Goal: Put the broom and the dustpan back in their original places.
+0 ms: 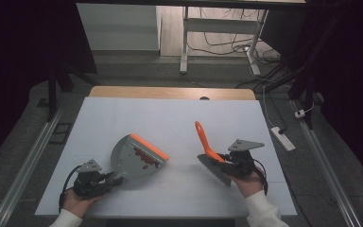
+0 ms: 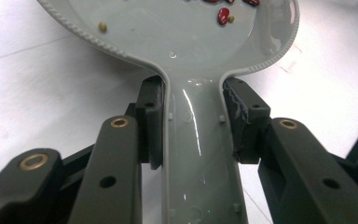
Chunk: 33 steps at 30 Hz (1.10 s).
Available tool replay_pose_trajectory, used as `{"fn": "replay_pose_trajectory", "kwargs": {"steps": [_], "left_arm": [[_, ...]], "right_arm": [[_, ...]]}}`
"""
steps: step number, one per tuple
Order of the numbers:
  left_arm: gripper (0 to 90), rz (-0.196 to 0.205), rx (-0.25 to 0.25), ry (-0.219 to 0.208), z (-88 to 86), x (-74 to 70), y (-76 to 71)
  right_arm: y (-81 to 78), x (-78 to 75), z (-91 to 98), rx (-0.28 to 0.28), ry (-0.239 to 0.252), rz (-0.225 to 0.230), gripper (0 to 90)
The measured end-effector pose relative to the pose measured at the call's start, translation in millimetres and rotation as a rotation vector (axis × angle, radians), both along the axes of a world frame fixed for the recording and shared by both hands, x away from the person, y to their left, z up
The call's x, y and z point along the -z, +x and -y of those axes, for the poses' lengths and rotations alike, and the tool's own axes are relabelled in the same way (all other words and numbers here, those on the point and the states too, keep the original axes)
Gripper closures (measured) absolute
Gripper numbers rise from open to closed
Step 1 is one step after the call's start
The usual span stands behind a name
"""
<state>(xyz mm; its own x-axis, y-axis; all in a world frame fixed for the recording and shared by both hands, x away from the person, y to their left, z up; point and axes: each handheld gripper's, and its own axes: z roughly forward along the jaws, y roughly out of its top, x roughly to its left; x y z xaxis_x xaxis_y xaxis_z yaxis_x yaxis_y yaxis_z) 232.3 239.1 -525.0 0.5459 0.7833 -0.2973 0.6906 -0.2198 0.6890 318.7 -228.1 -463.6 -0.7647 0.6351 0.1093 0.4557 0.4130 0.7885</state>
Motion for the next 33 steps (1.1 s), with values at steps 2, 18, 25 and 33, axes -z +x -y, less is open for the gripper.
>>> {"fn": "replay_pose_trajectory", "kwargs": {"steps": [2, 18, 25, 33], "left_arm": [[61.5, -0.002, -0.039, -0.006, -2.6, -0.3, -1.4], [61.5, -0.041, -0.258, -0.008, -16.8, 5.7, -7.6], [61.4, -0.058, -0.348, 0.001, -15.2, 8.6, -12.5], [61.4, -0.074, -0.398, 0.026, -9.6, 12.5, -9.5]], "right_arm": [[-4.7, 0.1, 4.1, 0.004, -0.002, -0.012, 70.2], [-15.5, 7.1, 20.9, 0.028, -0.006, -0.069, 70.2], [-13.9, 11.9, 22.0, 0.031, 0.01, -0.108, 70.2], [-5.8, 19.2, 25.3, 0.067, -0.011, -0.165, 70.2]]}}
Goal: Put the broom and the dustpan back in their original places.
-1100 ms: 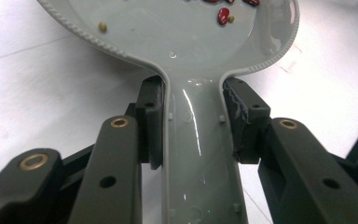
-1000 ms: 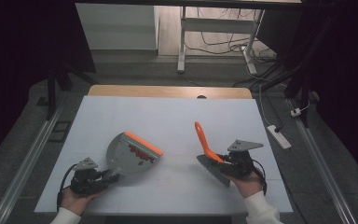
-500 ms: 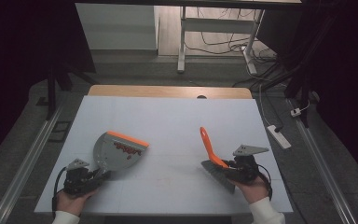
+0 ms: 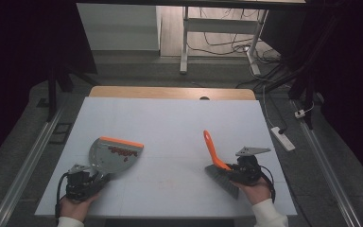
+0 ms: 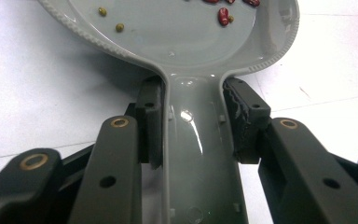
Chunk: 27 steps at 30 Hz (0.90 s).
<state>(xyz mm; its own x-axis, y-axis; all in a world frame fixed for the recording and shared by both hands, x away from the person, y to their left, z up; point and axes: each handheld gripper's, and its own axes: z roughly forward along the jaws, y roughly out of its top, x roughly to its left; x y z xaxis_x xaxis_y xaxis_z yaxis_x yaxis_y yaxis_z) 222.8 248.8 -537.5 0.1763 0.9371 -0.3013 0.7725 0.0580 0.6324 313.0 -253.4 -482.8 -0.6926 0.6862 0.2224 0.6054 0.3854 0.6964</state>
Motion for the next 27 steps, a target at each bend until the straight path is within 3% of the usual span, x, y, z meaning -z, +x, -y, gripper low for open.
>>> {"fn": "replay_pose_trajectory", "kwargs": {"steps": [3, 7, 11, 17, 23, 25, 27], "left_arm": [[61.3, -0.001, -0.003, 0.002, 1.6, 0.5, 1.5], [61.0, -0.002, -0.001, -0.002, 1.8, 1.2, 1.7], [60.1, -0.001, 0.005, -0.01, 1.3, 1.6, 1.4], [46.1, 0.014, 0.023, 0.005, 0.6, 0.1, -1.5], [35.1, 0.068, 0.022, 0.049, -7.0, -8.7, -12.7], [34.5, 0.095, 0.036, 0.06, -8.2, -13.3, -16.1], [34.1, 0.116, 0.061, 0.069, -8.4, -17.1, -17.6]], "right_arm": [[2.6, 1.5, 2.7, 0.026, -0.009, -0.002, 69.8], [8.6, 5.3, 6.7, 0.069, -0.067, 0.018, 66.0], [16.5, 11.2, 14.5, 0.094, -0.057, -0.013, 62.4], [24.1, 17.2, 18.7, 0.11, -0.093, -0.022, 54.2], [29.5, 23.0, 22.7, 0.144, -0.123, -0.043, 45.8], [28.8, 22.2, 23.0, 0.16, -0.166, -0.005, 43.7], [28.5, 20.3, 24.1, 0.168, -0.159, -0.005, 43.9]]}}
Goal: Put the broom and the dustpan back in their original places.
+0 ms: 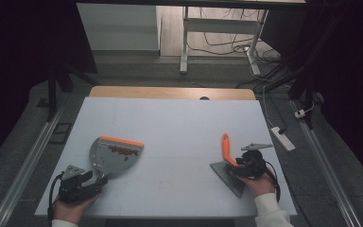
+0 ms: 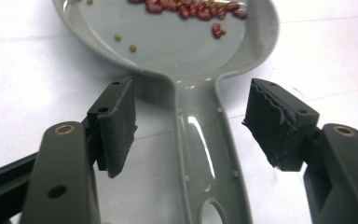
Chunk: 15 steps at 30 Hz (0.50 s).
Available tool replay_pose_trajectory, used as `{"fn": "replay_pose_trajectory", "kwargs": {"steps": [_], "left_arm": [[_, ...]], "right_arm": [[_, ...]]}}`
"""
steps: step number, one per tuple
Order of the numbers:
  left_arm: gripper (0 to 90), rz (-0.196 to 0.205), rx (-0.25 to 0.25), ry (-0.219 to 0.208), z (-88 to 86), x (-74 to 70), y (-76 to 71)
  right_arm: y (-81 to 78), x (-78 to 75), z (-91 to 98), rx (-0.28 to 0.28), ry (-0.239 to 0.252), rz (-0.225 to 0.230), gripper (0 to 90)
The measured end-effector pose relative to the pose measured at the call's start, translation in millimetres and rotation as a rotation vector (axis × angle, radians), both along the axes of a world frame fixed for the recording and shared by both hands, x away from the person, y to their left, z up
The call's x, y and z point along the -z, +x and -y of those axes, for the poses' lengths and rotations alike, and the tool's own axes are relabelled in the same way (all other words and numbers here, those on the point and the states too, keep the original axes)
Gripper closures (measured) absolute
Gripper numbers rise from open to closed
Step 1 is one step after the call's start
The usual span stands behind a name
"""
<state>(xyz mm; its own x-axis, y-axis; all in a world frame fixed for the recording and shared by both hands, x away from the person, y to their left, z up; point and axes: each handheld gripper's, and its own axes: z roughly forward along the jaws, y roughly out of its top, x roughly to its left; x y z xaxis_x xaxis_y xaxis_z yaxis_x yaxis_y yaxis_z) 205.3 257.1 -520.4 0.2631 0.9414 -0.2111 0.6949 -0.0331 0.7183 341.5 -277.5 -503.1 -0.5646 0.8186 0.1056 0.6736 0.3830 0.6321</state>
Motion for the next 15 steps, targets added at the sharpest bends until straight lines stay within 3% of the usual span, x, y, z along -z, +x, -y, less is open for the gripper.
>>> {"fn": "replay_pose_trajectory", "kwargs": {"steps": [4, 8, 11, 15], "left_arm": [[34.4, 0.042, 0.07, -0.005, 3.4, -6.9, -0.2], [34.9, 0.072, 0.168, -0.018, 9.2, -13.1, 2.8], [35.5, 0.077, 0.236, -0.032, 14.2, -14.8, 7.7], [35.7, 0.074, 0.291, -0.039, 19.2, -14.9, 13.3]], "right_arm": [[-6.5, -7.5, -2.1, 0.002, 0.0, 0.067, 42.0], [-17.5, -17.5, -9.6, -0.083, 0.045, 0.138, 42.2], [-26.2, -18.8, -17.0, -0.174, 0.066, 0.167, 42.2], [-31.1, -19.5, -21.5, -0.222, 0.072, 0.186, 42.3]]}}
